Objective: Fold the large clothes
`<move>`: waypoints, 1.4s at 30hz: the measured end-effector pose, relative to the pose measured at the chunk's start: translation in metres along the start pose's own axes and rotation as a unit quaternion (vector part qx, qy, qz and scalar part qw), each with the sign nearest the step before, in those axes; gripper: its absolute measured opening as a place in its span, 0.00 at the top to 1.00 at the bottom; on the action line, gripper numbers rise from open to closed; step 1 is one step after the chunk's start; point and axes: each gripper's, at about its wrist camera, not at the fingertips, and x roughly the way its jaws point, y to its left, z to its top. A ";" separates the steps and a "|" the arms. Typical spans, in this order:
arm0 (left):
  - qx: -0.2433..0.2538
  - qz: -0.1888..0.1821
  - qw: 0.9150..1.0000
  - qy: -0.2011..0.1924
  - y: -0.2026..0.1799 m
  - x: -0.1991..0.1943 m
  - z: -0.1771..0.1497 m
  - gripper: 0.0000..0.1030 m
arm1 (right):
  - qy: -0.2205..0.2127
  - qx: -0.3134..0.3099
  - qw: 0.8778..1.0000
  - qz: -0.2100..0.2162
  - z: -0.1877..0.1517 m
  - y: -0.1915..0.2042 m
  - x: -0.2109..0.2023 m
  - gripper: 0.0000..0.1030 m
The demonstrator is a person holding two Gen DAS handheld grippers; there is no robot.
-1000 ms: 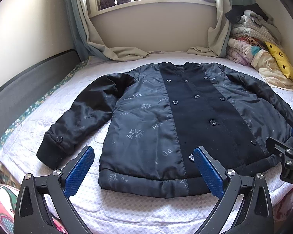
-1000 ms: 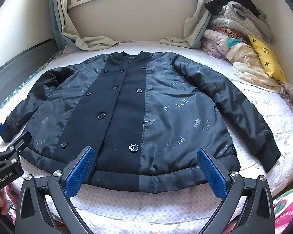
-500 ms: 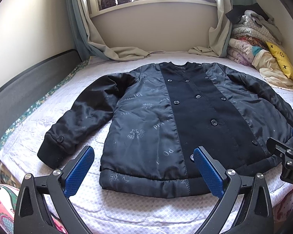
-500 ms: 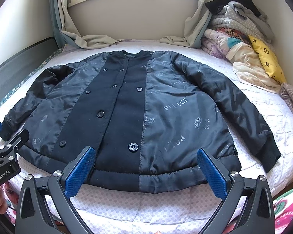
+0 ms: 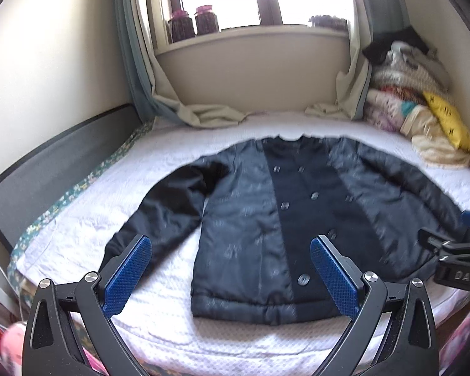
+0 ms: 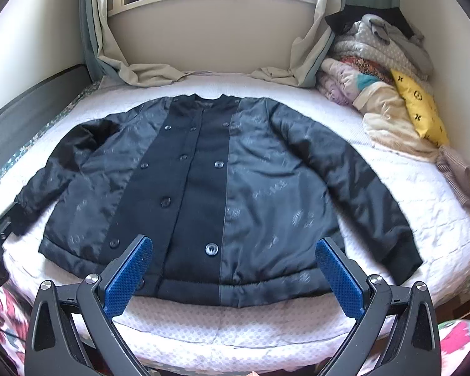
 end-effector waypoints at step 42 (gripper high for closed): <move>-0.010 -0.007 0.999 0.040 0.006 0.043 0.013 0.00 | 0.033 0.028 0.999 -0.007 0.028 -0.019 0.027 0.00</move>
